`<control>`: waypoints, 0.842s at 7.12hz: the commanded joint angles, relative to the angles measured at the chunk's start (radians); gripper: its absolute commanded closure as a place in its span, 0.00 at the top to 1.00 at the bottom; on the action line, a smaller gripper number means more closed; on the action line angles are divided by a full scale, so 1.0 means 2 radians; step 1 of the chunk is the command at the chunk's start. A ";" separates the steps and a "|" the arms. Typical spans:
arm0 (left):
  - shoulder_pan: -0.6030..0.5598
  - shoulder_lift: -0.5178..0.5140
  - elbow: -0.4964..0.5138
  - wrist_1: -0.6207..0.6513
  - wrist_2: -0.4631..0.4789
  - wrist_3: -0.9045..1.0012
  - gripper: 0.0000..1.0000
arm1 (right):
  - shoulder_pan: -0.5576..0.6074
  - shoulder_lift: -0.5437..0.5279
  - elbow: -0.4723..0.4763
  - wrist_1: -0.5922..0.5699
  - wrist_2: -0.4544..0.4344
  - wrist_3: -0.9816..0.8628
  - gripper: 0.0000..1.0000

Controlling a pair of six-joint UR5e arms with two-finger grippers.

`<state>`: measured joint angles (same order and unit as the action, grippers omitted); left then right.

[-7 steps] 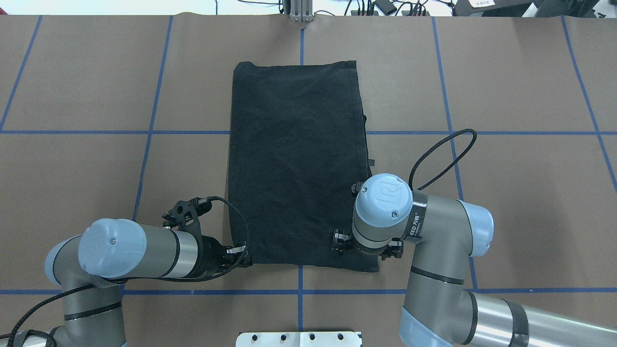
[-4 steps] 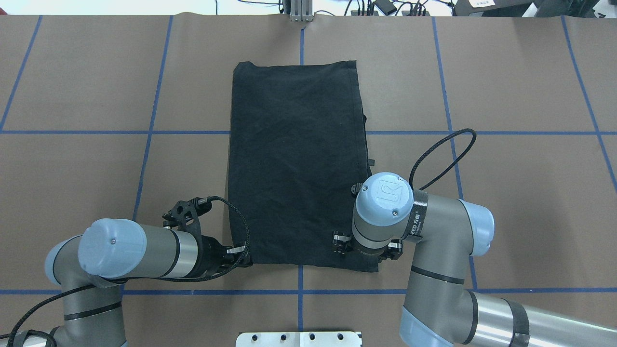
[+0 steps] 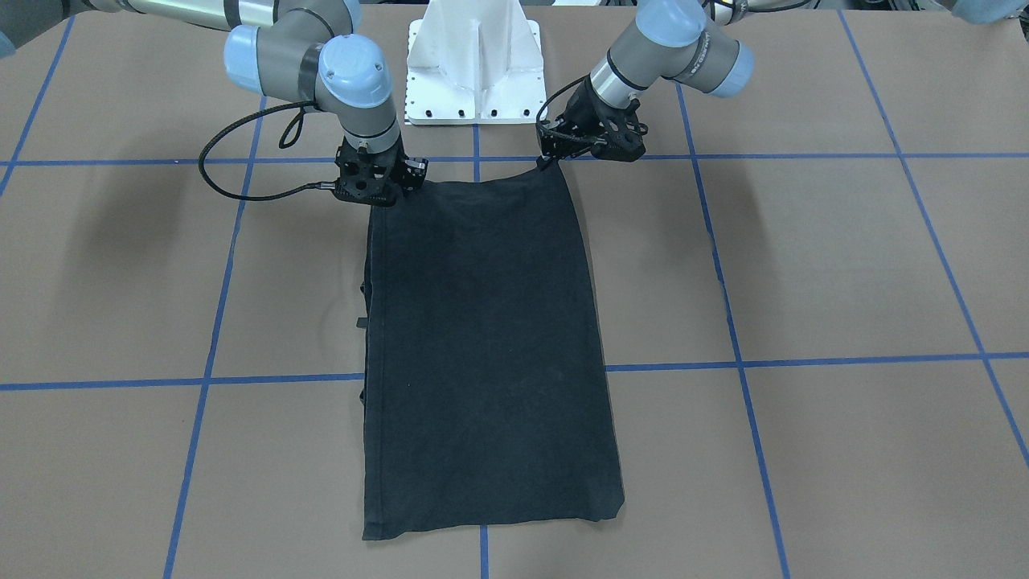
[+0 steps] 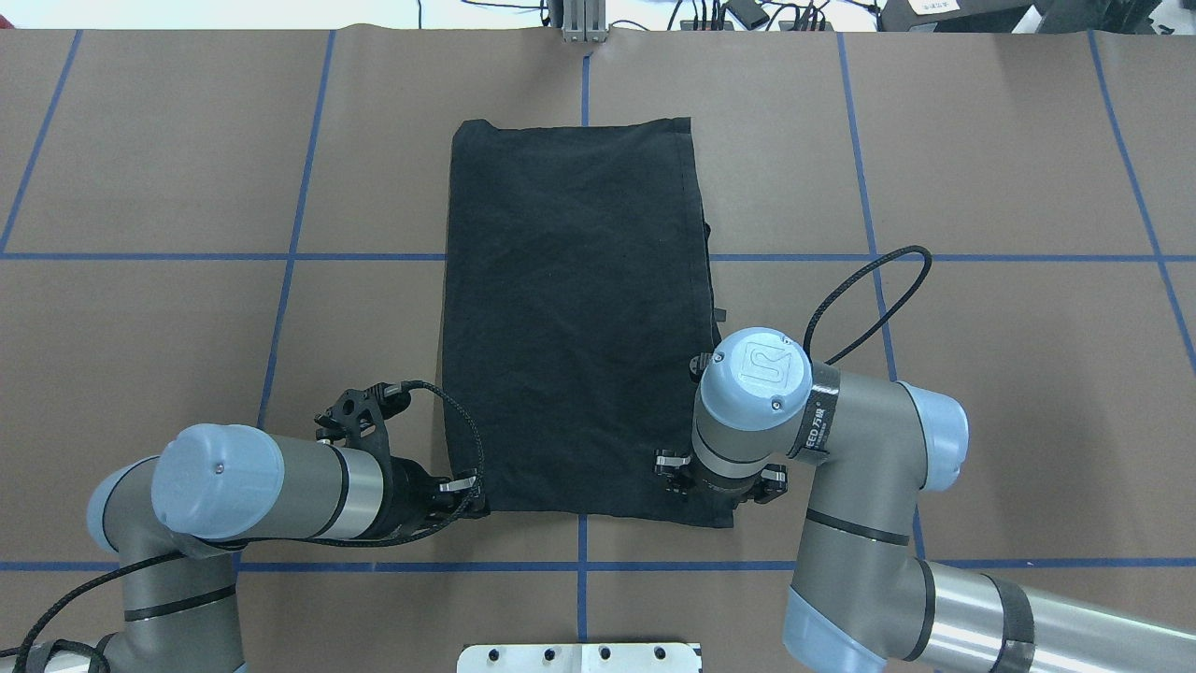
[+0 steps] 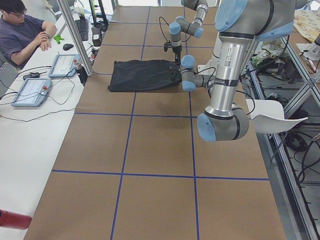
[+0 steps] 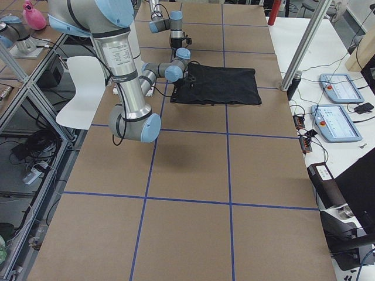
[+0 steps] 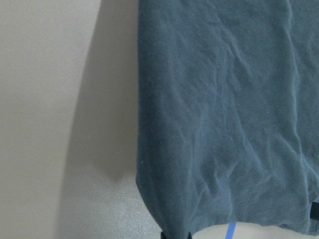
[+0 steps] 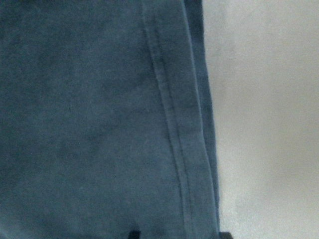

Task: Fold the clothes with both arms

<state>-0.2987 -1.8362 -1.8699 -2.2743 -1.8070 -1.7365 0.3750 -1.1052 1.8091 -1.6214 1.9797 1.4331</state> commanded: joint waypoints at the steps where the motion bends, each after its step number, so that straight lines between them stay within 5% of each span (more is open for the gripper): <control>1: 0.001 0.000 0.000 0.000 0.000 0.000 0.00 | 0.004 -0.001 0.000 0.000 0.006 -0.002 0.61; 6: 0.000 0.000 0.000 0.000 0.000 0.000 0.00 | 0.004 0.000 -0.003 0.000 0.006 -0.006 0.76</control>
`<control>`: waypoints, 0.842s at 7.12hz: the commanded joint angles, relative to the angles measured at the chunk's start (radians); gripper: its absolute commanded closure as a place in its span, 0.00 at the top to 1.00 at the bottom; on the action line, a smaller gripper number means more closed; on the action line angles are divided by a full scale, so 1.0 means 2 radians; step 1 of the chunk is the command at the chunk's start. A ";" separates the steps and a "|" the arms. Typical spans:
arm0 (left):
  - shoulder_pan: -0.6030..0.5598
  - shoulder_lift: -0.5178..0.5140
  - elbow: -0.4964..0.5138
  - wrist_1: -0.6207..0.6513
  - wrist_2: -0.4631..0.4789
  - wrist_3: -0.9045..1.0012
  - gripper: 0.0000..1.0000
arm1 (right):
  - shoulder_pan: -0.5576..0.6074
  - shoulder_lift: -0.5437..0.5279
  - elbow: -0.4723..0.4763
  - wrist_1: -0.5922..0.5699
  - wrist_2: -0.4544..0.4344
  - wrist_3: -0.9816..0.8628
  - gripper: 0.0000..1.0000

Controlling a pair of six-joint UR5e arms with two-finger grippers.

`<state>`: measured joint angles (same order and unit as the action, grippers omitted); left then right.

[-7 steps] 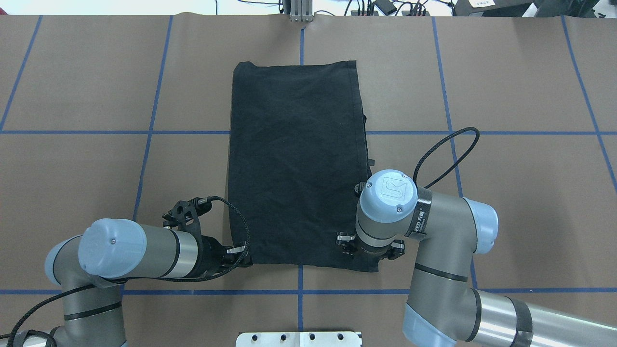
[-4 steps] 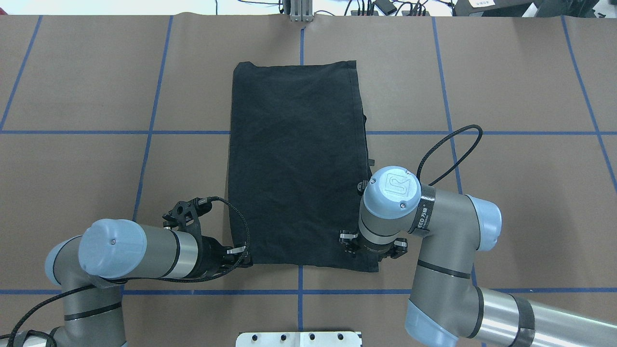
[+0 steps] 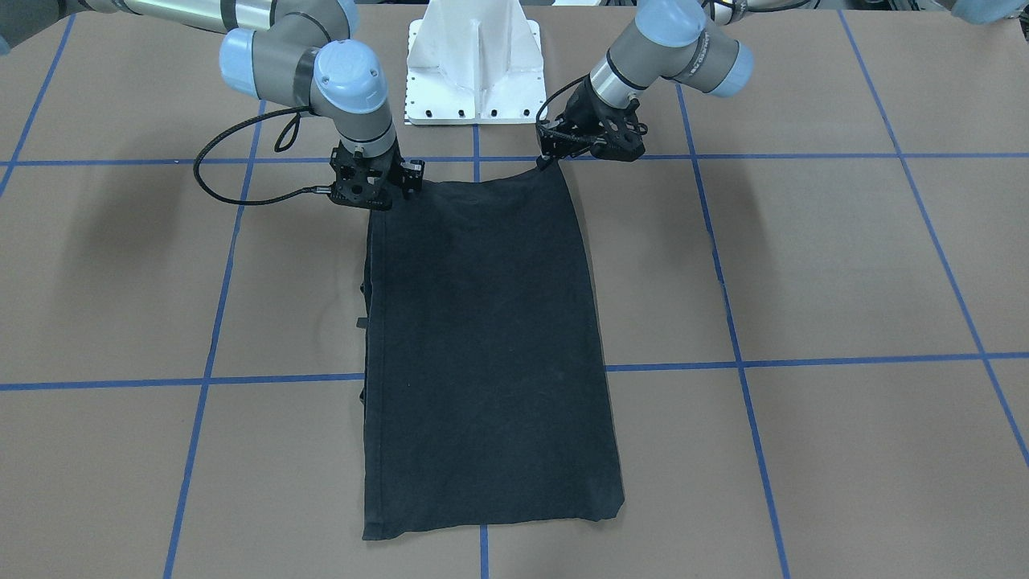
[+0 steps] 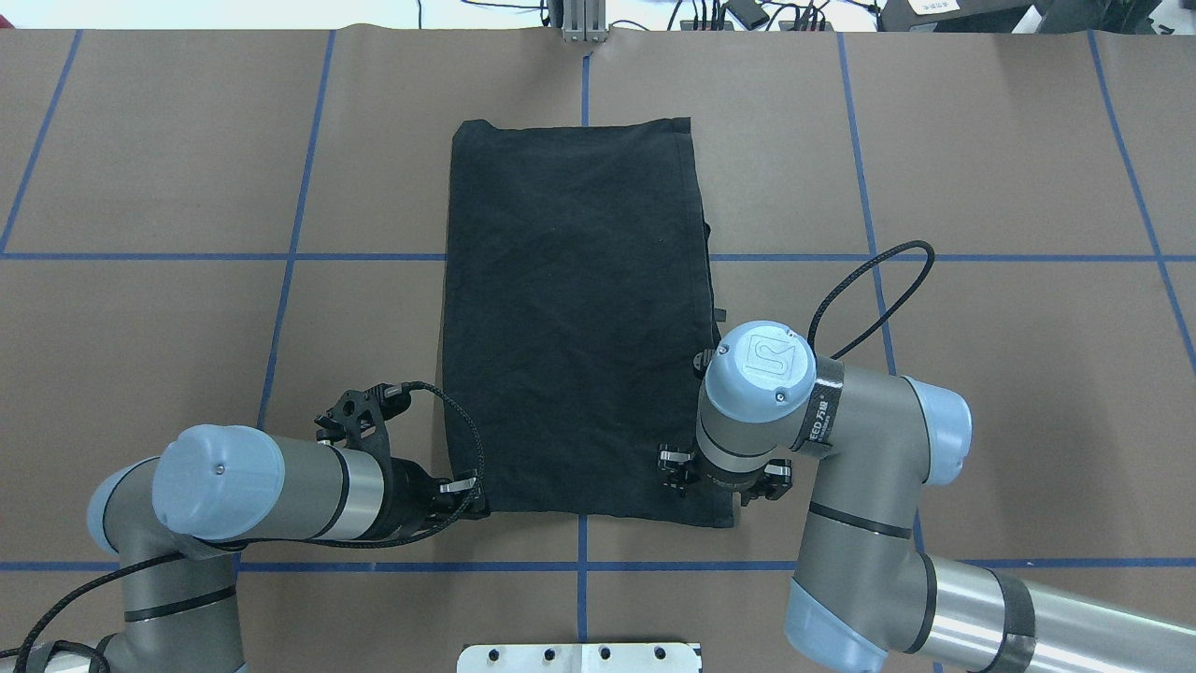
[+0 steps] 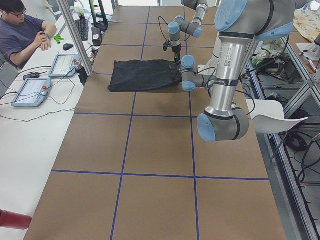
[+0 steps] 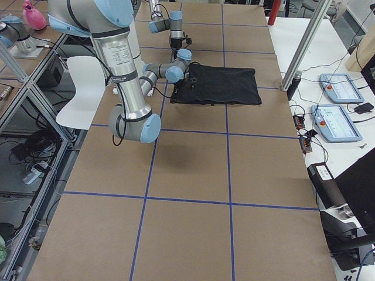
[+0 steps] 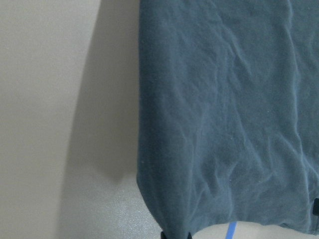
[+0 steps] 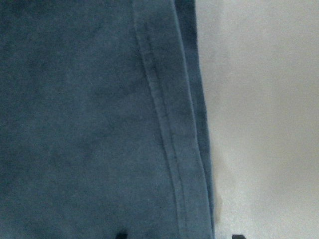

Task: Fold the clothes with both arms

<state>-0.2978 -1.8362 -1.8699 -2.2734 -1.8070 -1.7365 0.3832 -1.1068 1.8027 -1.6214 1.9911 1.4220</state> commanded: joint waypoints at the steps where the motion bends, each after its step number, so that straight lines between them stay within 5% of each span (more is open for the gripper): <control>1: -0.001 0.000 0.000 0.000 0.000 0.000 0.00 | -0.001 0.000 0.000 0.000 0.000 0.000 0.80; 4: -0.001 0.000 0.001 0.000 0.000 0.000 0.00 | -0.001 0.000 -0.007 0.000 0.000 -0.002 0.79; 6: -0.001 0.000 0.001 0.000 0.000 0.000 0.00 | -0.001 0.004 -0.007 0.000 0.000 0.002 0.66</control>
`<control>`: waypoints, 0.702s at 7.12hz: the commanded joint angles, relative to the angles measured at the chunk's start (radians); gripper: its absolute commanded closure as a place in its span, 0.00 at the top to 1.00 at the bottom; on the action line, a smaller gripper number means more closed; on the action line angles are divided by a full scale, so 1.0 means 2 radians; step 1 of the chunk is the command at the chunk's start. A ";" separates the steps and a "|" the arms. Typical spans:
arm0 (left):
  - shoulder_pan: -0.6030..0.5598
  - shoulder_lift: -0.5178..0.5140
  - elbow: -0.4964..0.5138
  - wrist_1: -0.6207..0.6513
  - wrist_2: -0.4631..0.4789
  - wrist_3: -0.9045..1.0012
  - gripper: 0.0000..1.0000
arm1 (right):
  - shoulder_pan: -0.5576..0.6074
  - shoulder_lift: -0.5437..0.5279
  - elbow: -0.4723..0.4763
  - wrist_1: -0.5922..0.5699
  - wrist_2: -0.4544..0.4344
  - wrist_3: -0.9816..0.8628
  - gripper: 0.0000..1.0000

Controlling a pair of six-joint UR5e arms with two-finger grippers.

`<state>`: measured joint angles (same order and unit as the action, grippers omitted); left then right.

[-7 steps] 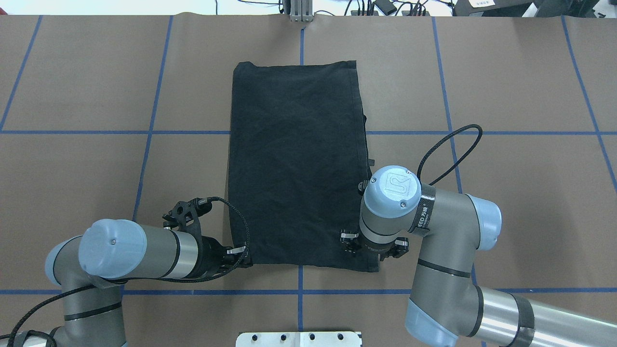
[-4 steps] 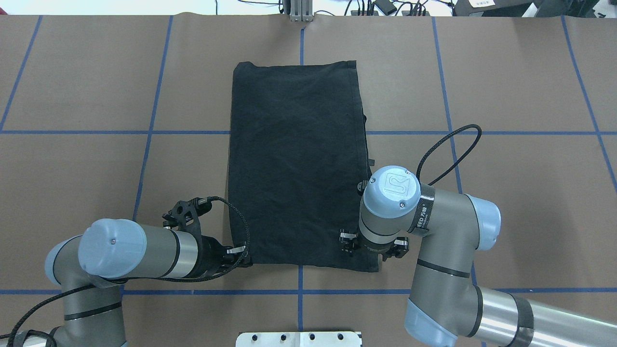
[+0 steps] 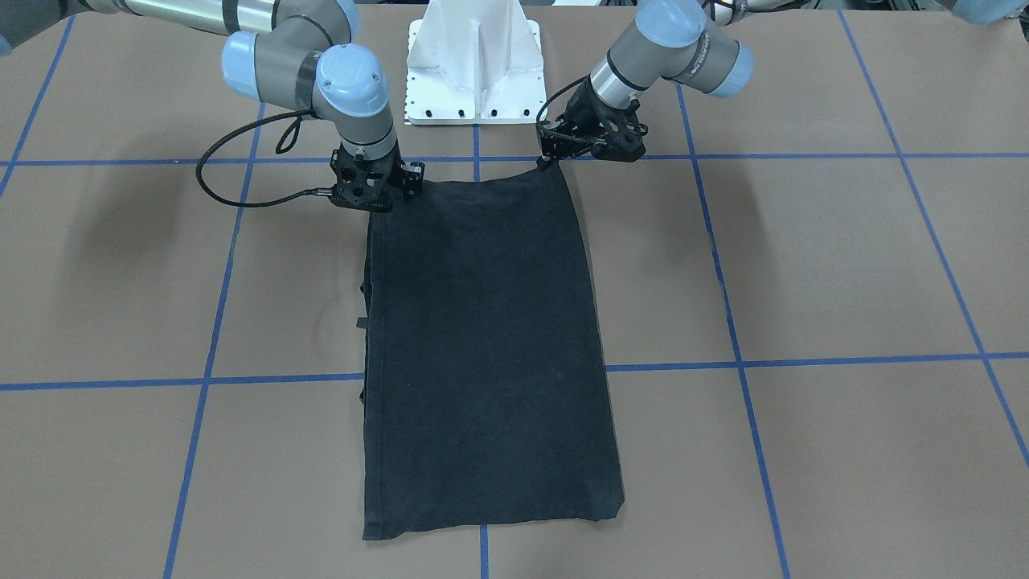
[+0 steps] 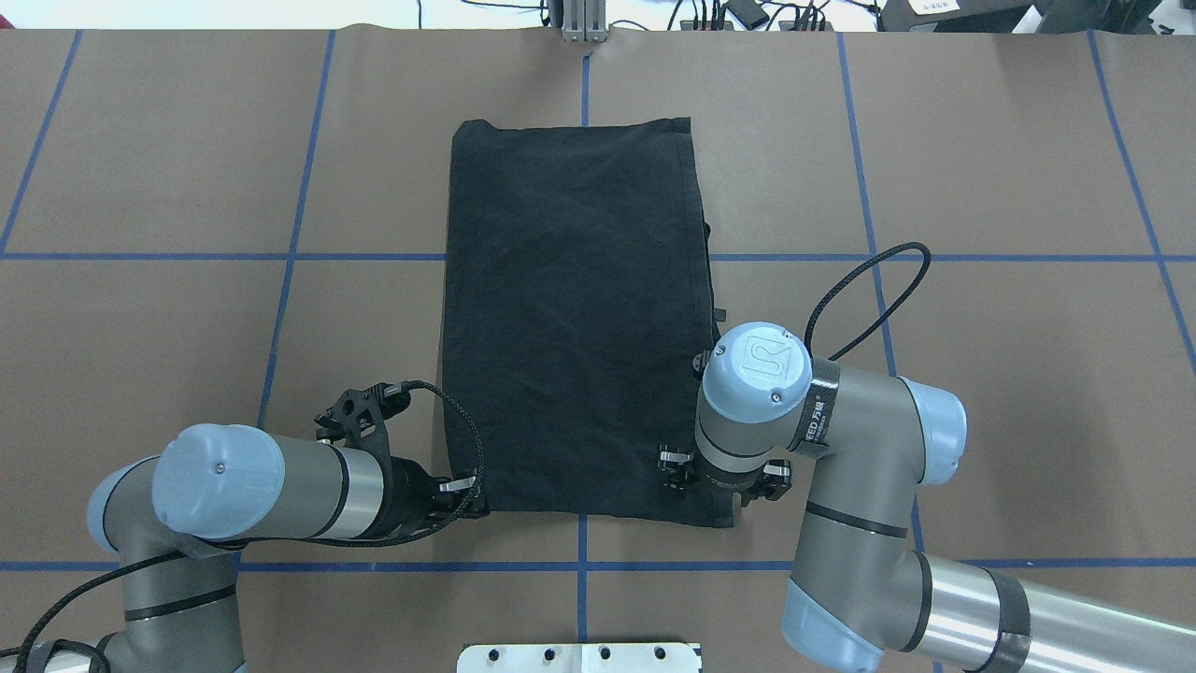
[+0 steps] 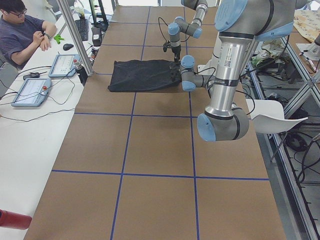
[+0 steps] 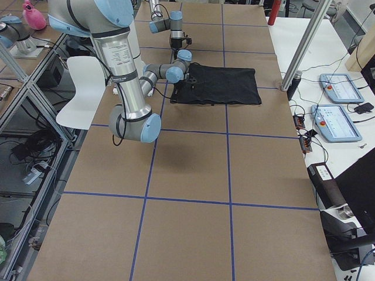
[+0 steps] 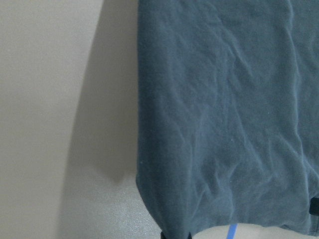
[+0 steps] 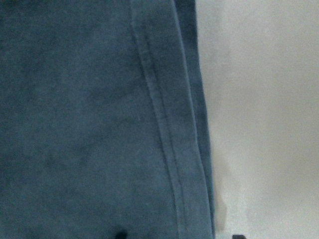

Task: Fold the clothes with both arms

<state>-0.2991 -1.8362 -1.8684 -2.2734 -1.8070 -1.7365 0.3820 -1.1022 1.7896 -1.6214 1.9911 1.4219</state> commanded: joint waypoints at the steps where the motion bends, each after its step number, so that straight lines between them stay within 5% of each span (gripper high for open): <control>1: 0.000 0.000 -0.001 0.000 0.000 0.000 0.00 | -0.001 0.002 0.000 0.000 0.000 0.002 0.60; 5: 0.000 0.001 0.000 0.000 0.000 0.000 0.00 | 0.000 0.000 0.000 0.000 0.000 0.002 0.60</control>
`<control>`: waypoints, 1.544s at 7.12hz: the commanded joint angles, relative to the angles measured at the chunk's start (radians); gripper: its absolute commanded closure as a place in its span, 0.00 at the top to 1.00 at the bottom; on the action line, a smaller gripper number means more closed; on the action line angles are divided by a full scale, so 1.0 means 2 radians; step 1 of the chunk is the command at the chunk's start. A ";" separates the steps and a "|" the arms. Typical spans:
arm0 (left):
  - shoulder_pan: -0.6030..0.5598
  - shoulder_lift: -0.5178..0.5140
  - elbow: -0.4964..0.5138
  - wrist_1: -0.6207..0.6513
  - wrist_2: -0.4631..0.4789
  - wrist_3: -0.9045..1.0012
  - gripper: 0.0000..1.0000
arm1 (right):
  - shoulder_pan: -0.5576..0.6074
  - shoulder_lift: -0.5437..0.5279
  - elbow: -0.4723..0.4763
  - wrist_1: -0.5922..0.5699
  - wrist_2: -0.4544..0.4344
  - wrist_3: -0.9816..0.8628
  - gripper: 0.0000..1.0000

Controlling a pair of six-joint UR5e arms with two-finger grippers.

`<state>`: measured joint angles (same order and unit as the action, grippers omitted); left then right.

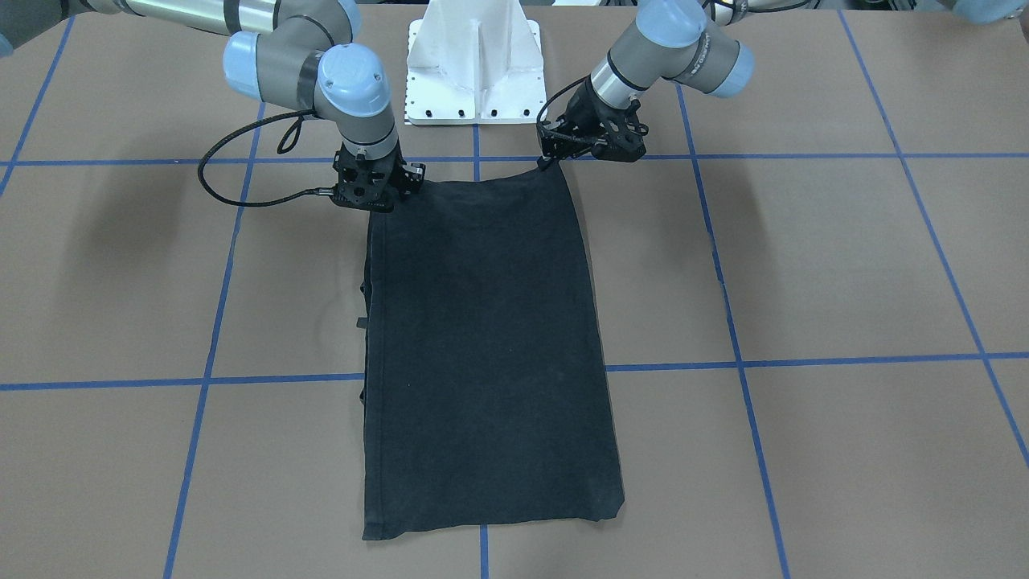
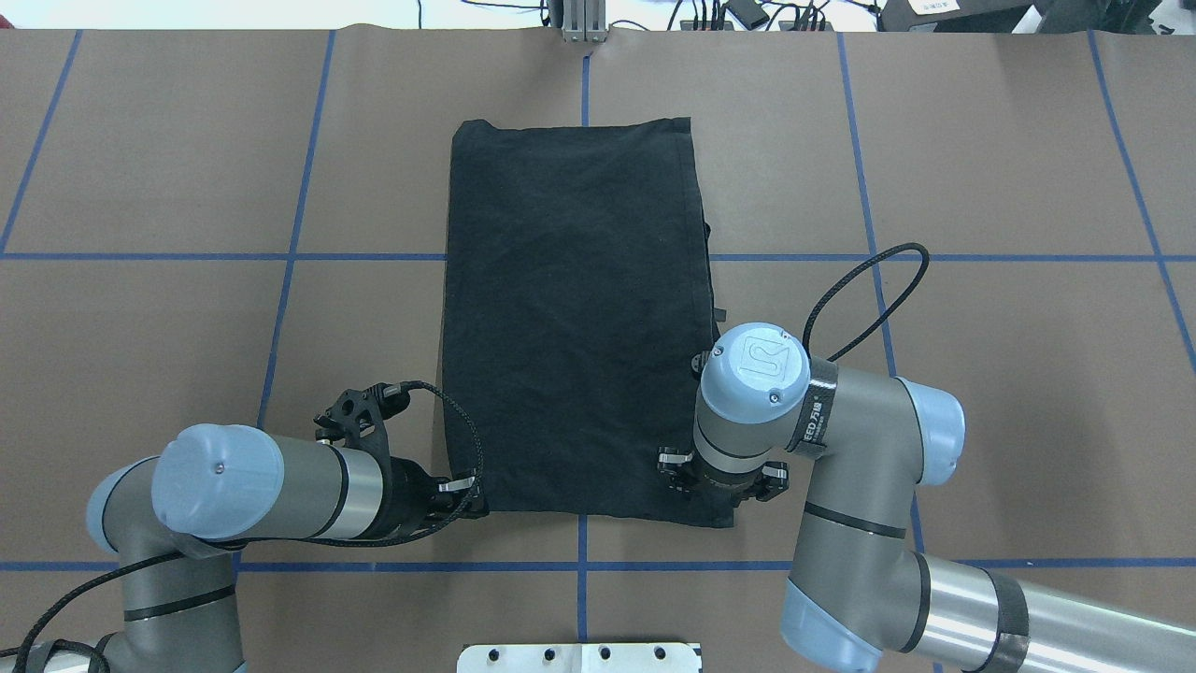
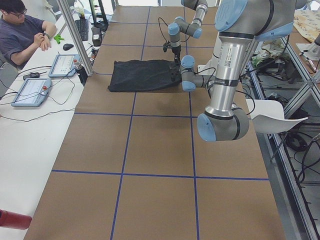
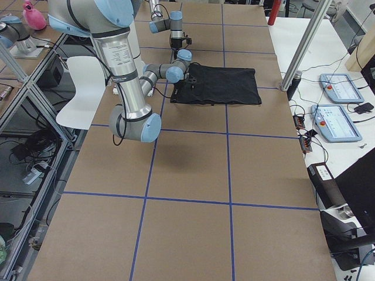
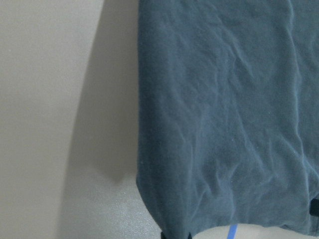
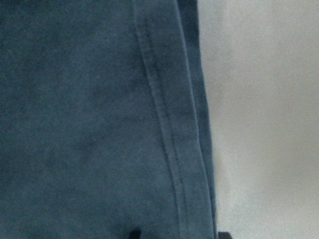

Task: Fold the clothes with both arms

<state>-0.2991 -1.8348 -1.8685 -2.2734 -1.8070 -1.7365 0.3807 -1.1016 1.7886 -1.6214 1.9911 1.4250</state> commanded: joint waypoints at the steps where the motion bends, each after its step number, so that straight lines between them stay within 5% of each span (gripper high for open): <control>1: 0.000 -0.001 -0.001 0.000 0.000 -0.002 0.00 | 0.001 -0.001 0.000 0.000 0.000 0.000 0.65; 4: 0.000 -0.001 0.000 0.000 0.000 -0.004 0.00 | 0.001 -0.002 0.000 0.000 0.000 0.000 0.67; 6: 0.000 0.000 0.000 0.000 0.000 -0.004 0.00 | 0.000 -0.003 -0.001 0.000 0.000 0.002 0.50; 9: 0.000 0.000 0.000 0.000 0.000 -0.004 0.00 | -0.006 -0.002 -0.001 0.000 -0.001 -0.002 0.09; 11: 0.000 0.000 0.000 0.000 0.000 -0.003 0.00 | -0.010 0.002 0.000 0.001 -0.002 -0.002 0.00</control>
<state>-0.2991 -1.8346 -1.8684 -2.2734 -1.8070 -1.7432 0.3669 -1.1041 1.7873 -1.6211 1.9886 1.4217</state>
